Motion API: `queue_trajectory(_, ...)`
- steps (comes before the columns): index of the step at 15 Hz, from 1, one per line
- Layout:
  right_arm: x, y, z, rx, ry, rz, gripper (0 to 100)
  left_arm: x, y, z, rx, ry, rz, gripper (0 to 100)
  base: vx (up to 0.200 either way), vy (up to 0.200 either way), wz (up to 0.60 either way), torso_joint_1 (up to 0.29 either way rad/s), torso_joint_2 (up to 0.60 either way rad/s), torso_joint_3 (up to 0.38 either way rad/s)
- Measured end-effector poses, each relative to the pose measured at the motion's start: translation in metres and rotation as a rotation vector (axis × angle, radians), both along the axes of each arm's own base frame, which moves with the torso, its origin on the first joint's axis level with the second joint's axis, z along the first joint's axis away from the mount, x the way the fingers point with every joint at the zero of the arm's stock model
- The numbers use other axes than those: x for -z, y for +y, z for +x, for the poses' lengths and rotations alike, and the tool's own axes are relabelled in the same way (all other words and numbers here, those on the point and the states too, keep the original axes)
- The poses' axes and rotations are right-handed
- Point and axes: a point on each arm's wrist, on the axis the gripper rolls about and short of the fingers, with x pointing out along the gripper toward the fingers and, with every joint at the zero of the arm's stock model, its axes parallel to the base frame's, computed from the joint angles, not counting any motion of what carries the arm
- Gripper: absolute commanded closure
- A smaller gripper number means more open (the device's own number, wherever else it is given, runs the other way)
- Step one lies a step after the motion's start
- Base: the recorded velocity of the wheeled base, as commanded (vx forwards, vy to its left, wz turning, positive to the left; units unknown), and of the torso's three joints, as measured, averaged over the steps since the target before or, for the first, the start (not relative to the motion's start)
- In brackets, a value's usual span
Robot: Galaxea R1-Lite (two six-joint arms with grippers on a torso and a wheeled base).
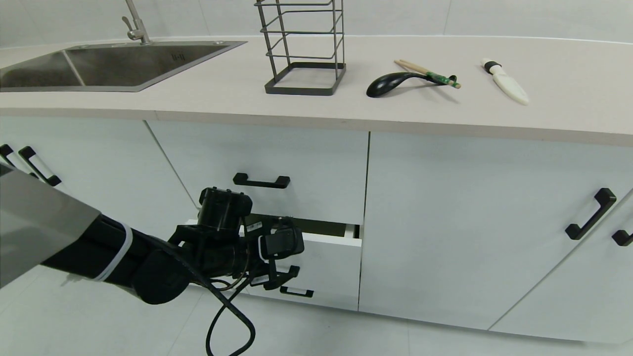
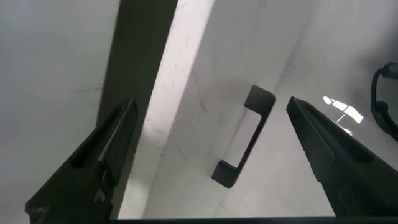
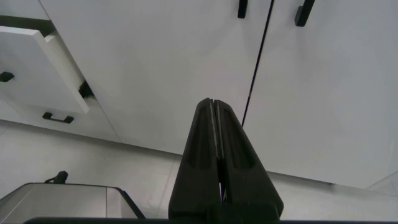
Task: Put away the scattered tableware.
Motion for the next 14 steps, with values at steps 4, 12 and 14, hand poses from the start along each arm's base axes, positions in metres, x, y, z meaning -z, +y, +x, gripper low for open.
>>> queue_trajectory(4,0.0,0.0,0.0,0.0,0.0,0.0,100,0.008,0.002,-0.006,0.003,0.02,0.011,0,0.0,0.0,0.0,0.0,0.0,0.0)
queue_trajectory(12,0.0,0.0,0.0,0.0,0.0,0.0,100,0.014,0.007,-0.019,0.002,0.04,0.018,0,0.0,0.0,0.0,0.0,0.0,0.0)
queue_trajectory(14,0.0,0.0,0.0,0.0,-0.001,0.0,100,0.016,0.01,-0.025,0.003,0.052,0.023,0,0.0,0.0,0.0,0.0,0.0,0.0)
